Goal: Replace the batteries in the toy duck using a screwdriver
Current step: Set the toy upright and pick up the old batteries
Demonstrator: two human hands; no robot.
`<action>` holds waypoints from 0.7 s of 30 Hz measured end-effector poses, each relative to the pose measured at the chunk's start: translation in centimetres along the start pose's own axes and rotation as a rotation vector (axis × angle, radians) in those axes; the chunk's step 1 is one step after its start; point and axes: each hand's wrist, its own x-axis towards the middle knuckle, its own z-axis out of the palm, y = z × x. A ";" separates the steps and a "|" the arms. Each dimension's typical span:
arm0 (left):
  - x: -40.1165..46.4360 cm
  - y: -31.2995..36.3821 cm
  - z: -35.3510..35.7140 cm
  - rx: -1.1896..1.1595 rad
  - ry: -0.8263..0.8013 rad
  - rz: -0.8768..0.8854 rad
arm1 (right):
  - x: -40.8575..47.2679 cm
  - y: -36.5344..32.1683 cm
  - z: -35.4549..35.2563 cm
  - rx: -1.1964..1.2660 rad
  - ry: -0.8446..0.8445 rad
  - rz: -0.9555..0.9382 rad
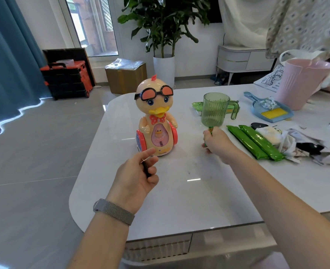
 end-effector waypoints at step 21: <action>-6.9 4.5 -6.5 0.091 0.014 0.028 | -15.4 -7.6 4.3 0.748 -0.858 0.405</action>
